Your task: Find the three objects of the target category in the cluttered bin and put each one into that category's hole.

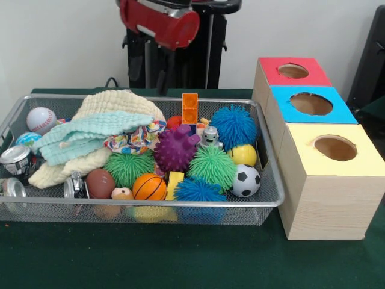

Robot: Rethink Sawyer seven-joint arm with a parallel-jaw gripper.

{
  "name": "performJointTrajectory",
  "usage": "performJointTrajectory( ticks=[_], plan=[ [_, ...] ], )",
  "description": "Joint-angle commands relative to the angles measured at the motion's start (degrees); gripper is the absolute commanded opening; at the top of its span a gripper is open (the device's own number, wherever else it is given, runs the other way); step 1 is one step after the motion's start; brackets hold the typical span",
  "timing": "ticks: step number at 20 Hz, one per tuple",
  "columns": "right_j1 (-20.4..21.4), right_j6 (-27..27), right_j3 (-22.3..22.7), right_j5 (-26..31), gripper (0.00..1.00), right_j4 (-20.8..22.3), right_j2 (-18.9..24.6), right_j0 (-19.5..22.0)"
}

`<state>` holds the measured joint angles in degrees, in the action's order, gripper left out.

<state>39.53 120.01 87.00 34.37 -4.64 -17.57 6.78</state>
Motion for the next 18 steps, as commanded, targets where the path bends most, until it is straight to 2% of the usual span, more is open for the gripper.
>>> performJointTrajectory(
  ticks=[1, 4, 8, 11, 18],
  plan=[
    [0.54, -17.15, 5.35, 1.27, 1.00, 5.89, 13.03, 7.18],
    [1.64, -16.13, 7.79, -1.50, 1.00, 8.40, 15.00, 9.15],
    [1.56, -13.70, 8.83, -2.90, 1.00, 11.77, 16.84, 10.90],
    [0.91, -11.53, 9.63, -3.21, 1.00, 13.68, 17.60, 11.81],
    [-1.85, -6.86, 13.56, -8.83, 1.00, 16.86, 20.86, 14.86]
  ],
)
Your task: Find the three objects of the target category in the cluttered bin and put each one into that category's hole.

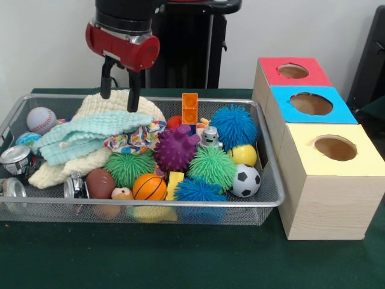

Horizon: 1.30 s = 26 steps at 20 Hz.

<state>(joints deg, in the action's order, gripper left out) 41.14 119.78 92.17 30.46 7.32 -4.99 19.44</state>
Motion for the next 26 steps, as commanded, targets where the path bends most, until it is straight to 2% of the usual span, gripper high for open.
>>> performJointTrajectory(
  ticks=[1, 9, 19, 26],
  plan=[
    [-3.67, -5.93, 8.50, -5.12, 1.00, 5.21, 8.33, 2.22],
    [-4.55, -2.22, 8.07, -4.58, 1.00, 7.27, 7.34, 1.69],
    [-4.60, 3.94, 7.27, -2.39, 1.00, 8.37, 0.19, -2.75],
    [-7.21, 6.71, 7.98, -6.08, 1.00, 8.46, -3.28, -3.00]
  ],
)
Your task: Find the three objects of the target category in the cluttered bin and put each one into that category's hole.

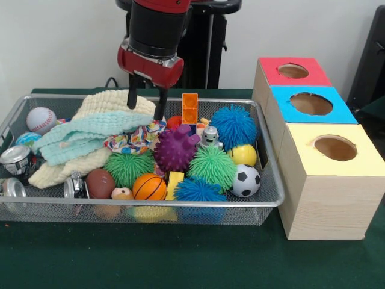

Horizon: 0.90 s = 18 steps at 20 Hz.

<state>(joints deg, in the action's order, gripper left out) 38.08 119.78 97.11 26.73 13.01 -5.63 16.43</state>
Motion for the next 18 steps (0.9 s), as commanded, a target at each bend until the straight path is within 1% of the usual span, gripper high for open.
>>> performJointTrajectory(
  ticks=[1, 6, 10, 13, 18],
  plan=[
    [-4.65, 7.13, 3.37, -3.32, 1.00, 2.76, -2.91, -0.03],
    [-5.80, 6.67, 4.84, -6.68, 1.00, 2.63, -2.99, 0.80],
    [-6.06, 5.84, 6.28, -8.22, 1.00, 2.08, -2.65, 1.88],
    [-7.31, 6.60, 7.27, -10.30, 1.00, 1.74, -2.79, 1.97],
    [-9.89, 6.93, 7.47, -13.73, 1.00, 1.25, -2.66, 2.61]
  ],
)
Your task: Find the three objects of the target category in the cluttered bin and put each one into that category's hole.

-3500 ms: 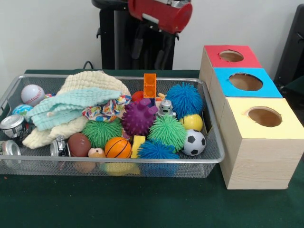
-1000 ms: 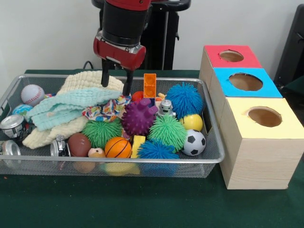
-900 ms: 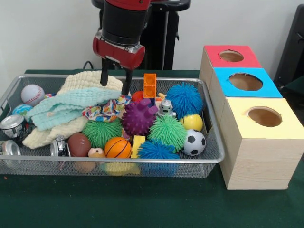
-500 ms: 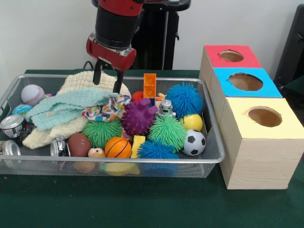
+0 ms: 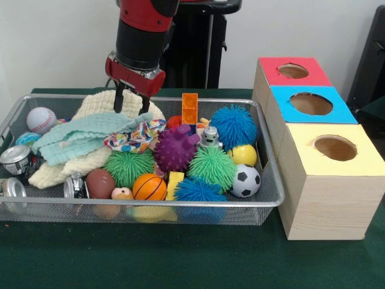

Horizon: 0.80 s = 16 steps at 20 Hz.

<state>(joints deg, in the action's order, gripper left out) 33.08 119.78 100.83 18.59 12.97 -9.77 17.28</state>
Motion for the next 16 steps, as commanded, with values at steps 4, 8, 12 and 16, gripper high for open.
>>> performJointTrajectory(
  ticks=[4, 8, 12, 16],
  plan=[
    [-7.21, 6.25, 2.90, -7.14, 1.00, 0.92, 2.29, 2.90],
    [-9.06, 5.86, 2.27, -8.23, 1.00, 0.71, 2.79, 3.83],
    [-10.96, 6.12, 1.99, -10.25, 1.00, 0.61, 3.31, 4.56],
    [-12.36, 6.08, 1.42, -11.94, 1.00, 0.68, 3.70, 5.03]
  ],
)
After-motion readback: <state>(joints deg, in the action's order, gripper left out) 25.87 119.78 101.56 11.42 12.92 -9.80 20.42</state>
